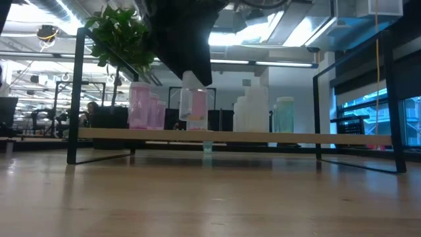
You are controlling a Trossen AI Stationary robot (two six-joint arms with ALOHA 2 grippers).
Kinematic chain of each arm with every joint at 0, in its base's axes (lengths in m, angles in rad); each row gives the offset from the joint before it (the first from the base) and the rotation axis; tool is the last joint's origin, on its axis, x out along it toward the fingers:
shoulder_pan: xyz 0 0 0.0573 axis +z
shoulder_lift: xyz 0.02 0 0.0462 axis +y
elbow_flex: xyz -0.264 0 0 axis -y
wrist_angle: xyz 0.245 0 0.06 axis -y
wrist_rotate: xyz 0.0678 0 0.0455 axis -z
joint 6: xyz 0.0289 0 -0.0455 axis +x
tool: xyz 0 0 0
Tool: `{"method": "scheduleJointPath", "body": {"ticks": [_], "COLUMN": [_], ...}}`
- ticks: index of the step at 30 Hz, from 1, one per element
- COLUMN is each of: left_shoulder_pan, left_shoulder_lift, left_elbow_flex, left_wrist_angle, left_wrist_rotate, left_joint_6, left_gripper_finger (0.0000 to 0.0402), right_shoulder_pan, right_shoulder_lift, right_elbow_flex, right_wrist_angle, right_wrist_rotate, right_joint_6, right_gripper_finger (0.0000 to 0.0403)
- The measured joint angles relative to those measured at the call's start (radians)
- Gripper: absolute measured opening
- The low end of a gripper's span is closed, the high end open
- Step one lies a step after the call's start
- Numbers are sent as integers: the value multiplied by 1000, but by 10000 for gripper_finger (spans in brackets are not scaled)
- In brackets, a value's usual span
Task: Pick and place medicine bottles onto shelf by color
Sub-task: Put the transparent pill bottle on the shelf aligned with the other transparent pill bottles
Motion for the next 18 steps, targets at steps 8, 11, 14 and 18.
{"method": "scheduleJointPath", "body": {"ticks": [8,11,14,18], "left_shoulder_pan": [4,4,4,4], "left_shoulder_lift": [0,0,-1,-1], "left_elbow_flex": [-17,-40,-48,-49], "left_wrist_angle": [-1,8,17,27], "left_wrist_rotate": [-5,-5,-16,-24], "left_joint_6": [-4,-31,-41,-23], "left_gripper_finger": [124,124,124,124], "right_shoulder_pan": [0,0,0,0], "right_shoulder_lift": [0,0,0,0], "right_elbow_flex": [0,0,0,0], "right_wrist_angle": [0,0,0,0], "right_wrist_rotate": [0,0,0,0], "right_joint_6": [0,0,0,0], "right_gripper_finger": [217,217,217,217]}}
